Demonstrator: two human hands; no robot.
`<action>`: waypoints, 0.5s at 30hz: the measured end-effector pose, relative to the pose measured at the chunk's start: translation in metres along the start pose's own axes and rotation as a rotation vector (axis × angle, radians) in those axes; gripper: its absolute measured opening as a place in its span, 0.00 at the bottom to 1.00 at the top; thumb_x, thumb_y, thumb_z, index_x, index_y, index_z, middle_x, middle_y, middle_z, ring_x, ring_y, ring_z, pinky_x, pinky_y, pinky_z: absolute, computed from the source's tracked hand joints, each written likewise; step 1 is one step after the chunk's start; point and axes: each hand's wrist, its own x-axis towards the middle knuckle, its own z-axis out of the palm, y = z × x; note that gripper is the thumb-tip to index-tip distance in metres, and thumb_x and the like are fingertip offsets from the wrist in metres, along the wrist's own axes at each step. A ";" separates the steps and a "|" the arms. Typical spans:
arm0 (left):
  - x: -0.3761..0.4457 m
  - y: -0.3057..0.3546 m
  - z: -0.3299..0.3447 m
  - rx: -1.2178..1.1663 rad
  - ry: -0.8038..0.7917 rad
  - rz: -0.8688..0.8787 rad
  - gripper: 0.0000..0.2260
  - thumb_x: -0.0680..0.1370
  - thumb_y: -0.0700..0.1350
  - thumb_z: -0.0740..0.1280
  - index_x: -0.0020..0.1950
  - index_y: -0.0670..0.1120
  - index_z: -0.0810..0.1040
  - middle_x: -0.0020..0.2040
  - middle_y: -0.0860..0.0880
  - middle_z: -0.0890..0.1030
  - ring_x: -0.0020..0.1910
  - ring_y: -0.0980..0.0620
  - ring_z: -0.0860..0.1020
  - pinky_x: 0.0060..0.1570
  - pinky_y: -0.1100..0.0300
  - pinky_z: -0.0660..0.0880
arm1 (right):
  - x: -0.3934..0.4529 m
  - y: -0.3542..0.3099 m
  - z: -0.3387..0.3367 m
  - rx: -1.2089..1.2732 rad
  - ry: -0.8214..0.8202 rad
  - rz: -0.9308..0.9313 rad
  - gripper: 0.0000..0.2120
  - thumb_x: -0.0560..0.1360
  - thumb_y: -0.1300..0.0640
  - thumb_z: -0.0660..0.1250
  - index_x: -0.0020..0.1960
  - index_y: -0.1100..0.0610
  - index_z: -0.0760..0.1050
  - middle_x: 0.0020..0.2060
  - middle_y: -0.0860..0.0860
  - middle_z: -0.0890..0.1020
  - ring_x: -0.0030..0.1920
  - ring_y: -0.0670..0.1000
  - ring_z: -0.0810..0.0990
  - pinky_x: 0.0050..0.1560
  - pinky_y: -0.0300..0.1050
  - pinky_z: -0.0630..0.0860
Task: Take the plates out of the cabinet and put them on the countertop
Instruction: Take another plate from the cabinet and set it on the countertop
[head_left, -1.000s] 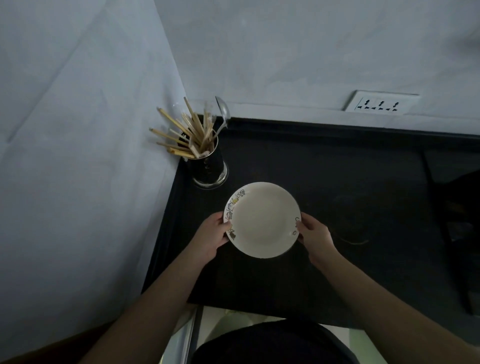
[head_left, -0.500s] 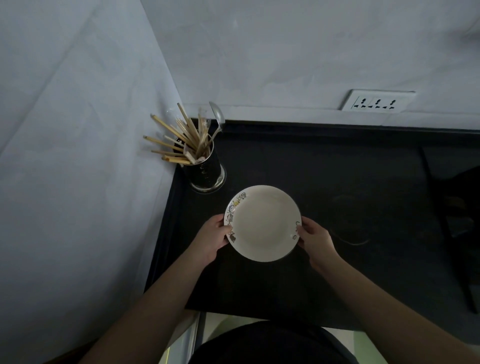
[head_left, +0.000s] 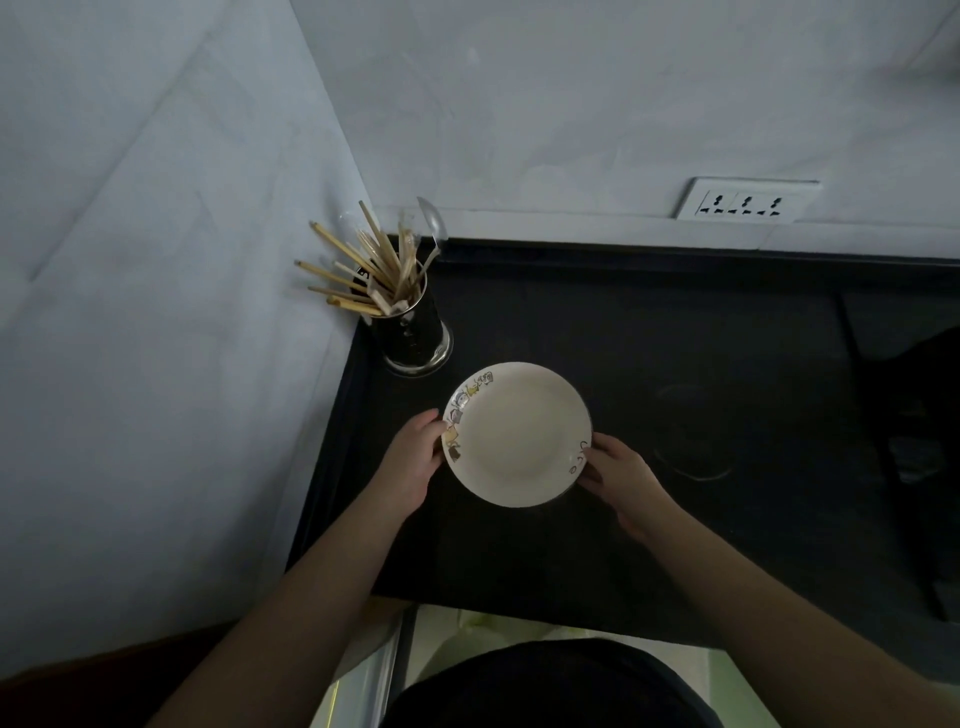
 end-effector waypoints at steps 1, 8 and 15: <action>-0.003 0.003 -0.001 -0.044 0.021 -0.038 0.26 0.77 0.33 0.67 0.74 0.44 0.67 0.78 0.45 0.61 0.76 0.47 0.63 0.71 0.51 0.68 | -0.002 -0.001 -0.002 0.006 -0.013 0.004 0.23 0.75 0.57 0.69 0.69 0.53 0.69 0.59 0.54 0.78 0.58 0.54 0.78 0.58 0.53 0.78; -0.033 0.016 0.004 -0.567 0.109 -0.307 0.27 0.79 0.37 0.65 0.77 0.48 0.63 0.75 0.44 0.67 0.72 0.46 0.69 0.66 0.55 0.71 | -0.012 -0.001 -0.018 -0.121 -0.062 -0.017 0.24 0.78 0.60 0.65 0.73 0.53 0.66 0.63 0.55 0.76 0.61 0.53 0.77 0.61 0.52 0.77; -0.059 0.016 0.013 -0.380 0.153 -0.336 0.24 0.80 0.46 0.64 0.76 0.52 0.63 0.74 0.48 0.69 0.71 0.49 0.70 0.69 0.48 0.67 | -0.030 0.001 -0.030 -0.203 -0.045 -0.240 0.12 0.79 0.54 0.63 0.62 0.45 0.74 0.52 0.44 0.79 0.53 0.44 0.78 0.53 0.45 0.76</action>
